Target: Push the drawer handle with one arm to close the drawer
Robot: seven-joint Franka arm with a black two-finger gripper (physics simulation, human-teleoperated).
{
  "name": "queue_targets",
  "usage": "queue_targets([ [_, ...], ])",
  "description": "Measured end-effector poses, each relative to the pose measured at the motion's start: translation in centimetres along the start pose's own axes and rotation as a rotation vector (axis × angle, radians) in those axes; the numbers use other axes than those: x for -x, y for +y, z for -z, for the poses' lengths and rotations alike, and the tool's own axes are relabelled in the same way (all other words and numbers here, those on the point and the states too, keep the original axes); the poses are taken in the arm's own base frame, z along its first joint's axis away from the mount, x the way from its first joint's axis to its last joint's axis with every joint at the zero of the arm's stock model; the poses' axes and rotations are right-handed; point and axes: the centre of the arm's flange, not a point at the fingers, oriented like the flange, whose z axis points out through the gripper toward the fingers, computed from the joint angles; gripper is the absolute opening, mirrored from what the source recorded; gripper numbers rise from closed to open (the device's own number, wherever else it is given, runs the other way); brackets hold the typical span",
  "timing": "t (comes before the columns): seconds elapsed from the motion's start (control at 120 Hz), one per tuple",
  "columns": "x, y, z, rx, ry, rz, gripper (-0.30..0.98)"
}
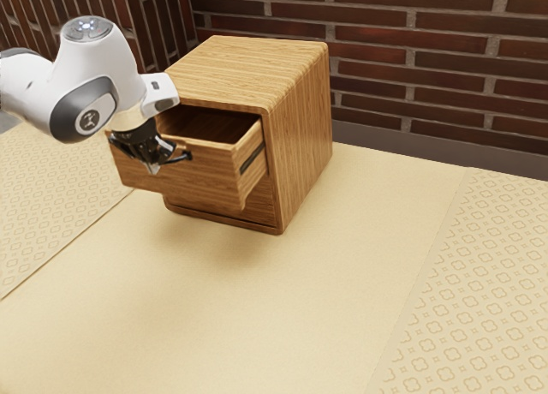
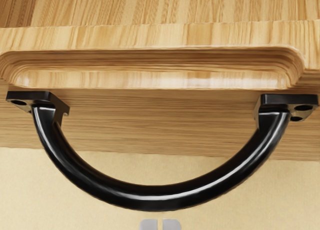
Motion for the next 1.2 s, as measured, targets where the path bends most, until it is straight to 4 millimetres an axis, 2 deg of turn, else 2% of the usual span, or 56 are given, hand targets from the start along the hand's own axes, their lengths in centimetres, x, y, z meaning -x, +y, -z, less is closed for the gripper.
queue_targets([
  [0.483,-3.4,0.5,-0.8,-0.014,0.041,-0.009,-0.10],
  [1.2,-8.3,1.0,-3.2,-0.033,0.060,-0.008,-0.10],
])
